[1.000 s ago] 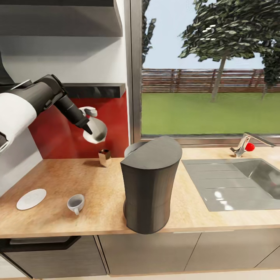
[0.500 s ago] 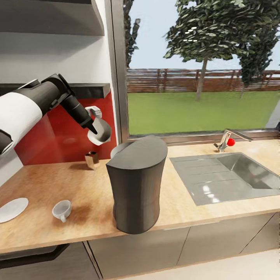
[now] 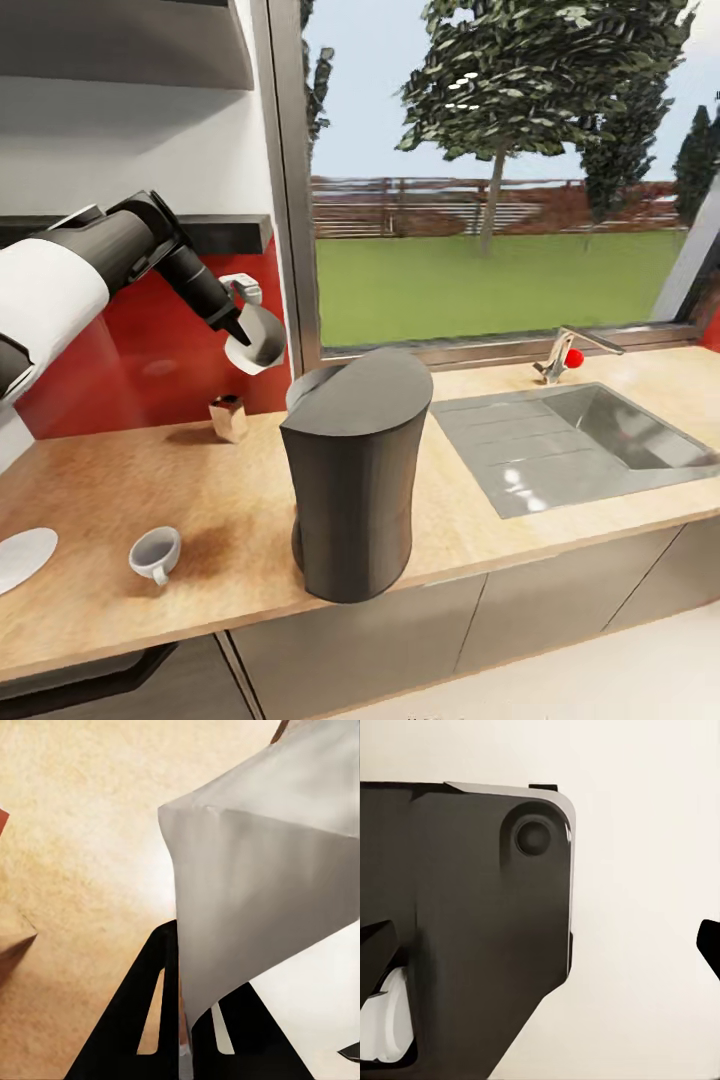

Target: Set up a coffee station on the kitchen countertop: keep the coffee maker on the countertop, move the bottle of coffee from the kitchen shelf to the counter next to the coffee maker, place a paper coffee filter on top of the coffee maker, put the saucer next to the coffee maker with the coffee cup on the saucer, and place the electric kettle next to the coffee maker.

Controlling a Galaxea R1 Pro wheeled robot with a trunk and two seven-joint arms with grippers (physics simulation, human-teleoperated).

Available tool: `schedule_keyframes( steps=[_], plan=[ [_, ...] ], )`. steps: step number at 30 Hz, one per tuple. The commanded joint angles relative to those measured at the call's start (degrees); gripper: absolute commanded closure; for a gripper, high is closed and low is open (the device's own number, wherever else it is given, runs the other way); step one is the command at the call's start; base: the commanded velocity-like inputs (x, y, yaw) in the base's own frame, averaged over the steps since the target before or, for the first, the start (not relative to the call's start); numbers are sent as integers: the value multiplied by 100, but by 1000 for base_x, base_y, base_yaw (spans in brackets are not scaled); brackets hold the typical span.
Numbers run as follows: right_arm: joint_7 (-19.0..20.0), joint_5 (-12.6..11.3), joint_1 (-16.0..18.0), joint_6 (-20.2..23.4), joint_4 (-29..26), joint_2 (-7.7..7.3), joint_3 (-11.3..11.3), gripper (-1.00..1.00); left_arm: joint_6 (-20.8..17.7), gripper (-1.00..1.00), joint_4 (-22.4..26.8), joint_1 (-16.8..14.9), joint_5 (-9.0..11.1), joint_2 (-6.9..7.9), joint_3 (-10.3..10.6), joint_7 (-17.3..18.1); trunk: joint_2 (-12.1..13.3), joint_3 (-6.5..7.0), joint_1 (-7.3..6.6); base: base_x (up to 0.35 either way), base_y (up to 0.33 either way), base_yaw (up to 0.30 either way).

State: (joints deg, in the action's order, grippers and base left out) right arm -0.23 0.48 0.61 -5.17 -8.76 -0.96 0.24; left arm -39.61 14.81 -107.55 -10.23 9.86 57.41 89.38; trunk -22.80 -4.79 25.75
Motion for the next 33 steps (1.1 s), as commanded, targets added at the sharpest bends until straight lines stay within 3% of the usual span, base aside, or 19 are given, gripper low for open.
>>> schedule_keyframes(
  steps=[1,9,17,19,33],
  plan=[
    [-3,5,5,-19,6,0,2,-100,-38,100,13,-3,-58,5,-19,62,-12,-13,3,0,1,-298],
    [-3,5,6,-19,6,0,-1,-100,-38,100,13,-2,-66,6,-19,62,-12,-13,3,-130,90,-289],
    [-3,5,8,-19,-1,-2,-3,-100,-31,100,13,-2,-67,4,-19,62,-12,-13,3,-84,63,-58],
    [-69,10,12,-27,0,58,-17,-100,-132,100,-50,64,-76,70,-2,62,-12,-13,3,0,0,0],
    [-74,-39,17,-19,27,9,-68,-100,-57,100,-400,58,-106,483,8,62,-12,-13,3,0,0,0]
  ],
)
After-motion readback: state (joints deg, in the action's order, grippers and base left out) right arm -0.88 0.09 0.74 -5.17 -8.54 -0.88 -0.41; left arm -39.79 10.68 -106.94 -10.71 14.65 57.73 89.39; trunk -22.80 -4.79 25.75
